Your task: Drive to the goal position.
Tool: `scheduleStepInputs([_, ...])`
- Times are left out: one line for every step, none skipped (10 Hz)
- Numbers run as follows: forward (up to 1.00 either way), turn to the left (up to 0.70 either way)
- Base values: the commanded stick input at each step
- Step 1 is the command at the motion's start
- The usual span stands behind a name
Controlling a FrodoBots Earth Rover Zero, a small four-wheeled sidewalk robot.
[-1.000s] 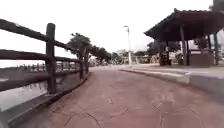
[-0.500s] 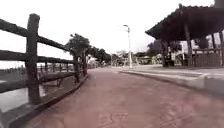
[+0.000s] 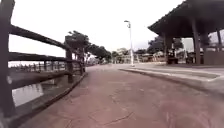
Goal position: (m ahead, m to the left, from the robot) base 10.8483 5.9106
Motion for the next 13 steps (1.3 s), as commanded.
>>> scheduleStepInputs([1.00,0.00])
scheduleStepInputs([1.00,0.00])
scheduleStepInputs([1.00,0.00])
scheduleStepInputs([1.00,0.00])
scheduleStepInputs([1.00,0.00])
scheduleStepInputs([1.00,0.00])
scheduleStepInputs([1.00,0.00])
scheduleStepInputs([1.00,0.00])
scheduleStepInputs([1.00,0.00])
scheduleStepInputs([1.00,0.00])
scheduleStepInputs([1.00,0.00])
scheduleStepInputs([1.00,0.00])
scheduleStepInputs([1.00,0.00])
